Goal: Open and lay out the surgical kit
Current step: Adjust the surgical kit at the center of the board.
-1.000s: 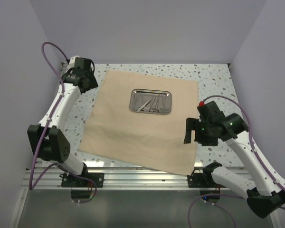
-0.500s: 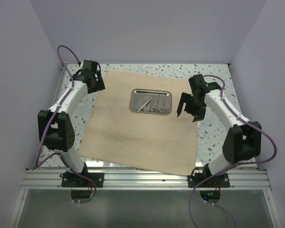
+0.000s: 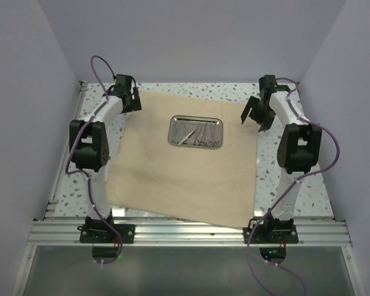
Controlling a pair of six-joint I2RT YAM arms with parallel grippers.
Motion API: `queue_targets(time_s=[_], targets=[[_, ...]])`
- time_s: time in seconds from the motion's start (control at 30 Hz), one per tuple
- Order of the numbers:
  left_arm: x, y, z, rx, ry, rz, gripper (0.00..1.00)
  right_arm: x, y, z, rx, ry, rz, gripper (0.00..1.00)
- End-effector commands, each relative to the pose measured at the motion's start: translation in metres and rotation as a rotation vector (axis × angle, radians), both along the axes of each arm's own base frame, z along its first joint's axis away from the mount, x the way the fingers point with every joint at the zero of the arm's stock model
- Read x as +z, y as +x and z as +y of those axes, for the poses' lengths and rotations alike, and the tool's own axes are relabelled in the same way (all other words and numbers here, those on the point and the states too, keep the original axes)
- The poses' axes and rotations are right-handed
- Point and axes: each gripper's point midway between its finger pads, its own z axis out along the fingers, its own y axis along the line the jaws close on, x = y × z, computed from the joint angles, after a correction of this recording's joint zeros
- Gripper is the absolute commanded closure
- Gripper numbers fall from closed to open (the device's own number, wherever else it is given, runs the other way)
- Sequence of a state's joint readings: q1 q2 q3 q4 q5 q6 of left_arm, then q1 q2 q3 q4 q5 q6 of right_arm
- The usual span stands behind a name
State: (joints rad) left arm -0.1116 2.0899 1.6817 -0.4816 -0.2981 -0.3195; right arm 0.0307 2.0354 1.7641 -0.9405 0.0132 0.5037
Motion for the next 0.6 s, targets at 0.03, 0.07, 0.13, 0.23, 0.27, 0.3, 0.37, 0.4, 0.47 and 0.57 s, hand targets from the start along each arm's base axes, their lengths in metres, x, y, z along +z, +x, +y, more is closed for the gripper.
queue_targets(time_s=[0.03,0.07,0.13,0.23,0.27,0.3,0.37,0.4,0.47,0.57], targets=[[-0.005,0.038,0.017,0.005,-0.031,-0.066,0.09,-0.005,0.023,-0.024,-0.029,-0.074,-0.012,0.2],[-0.009,0.041,0.017,0.003,-0.054,-0.067,0.09,-0.007,0.025,-0.026,-0.034,-0.079,-0.012,0.2],[-0.024,0.045,0.019,0.0,-0.081,-0.049,0.12,-0.02,0.027,-0.03,-0.041,-0.098,0.015,0.2],[-0.041,0.049,0.018,-0.016,-0.121,-0.025,0.15,-0.034,0.032,-0.034,-0.052,-0.119,0.03,0.2],[-0.045,0.049,0.014,-0.029,-0.137,-0.019,0.16,-0.037,0.033,-0.035,-0.055,-0.128,0.031,0.21],[-0.053,0.049,0.012,-0.034,-0.149,-0.005,0.17,-0.04,0.035,-0.035,-0.057,-0.127,0.031,0.22],[-0.06,0.048,0.006,-0.052,-0.179,0.007,0.18,-0.054,0.036,-0.035,-0.059,-0.124,0.045,0.23],[-0.066,0.047,0.003,-0.053,-0.189,0.017,0.19,-0.059,0.036,-0.033,-0.058,-0.116,0.051,0.25],[-0.07,0.045,-0.001,-0.061,-0.195,0.026,0.19,-0.074,0.035,-0.032,-0.063,-0.111,0.067,0.26],[-0.076,0.041,-0.008,-0.077,-0.206,0.039,0.24,-0.092,0.032,-0.029,-0.071,-0.087,0.087,0.37]])
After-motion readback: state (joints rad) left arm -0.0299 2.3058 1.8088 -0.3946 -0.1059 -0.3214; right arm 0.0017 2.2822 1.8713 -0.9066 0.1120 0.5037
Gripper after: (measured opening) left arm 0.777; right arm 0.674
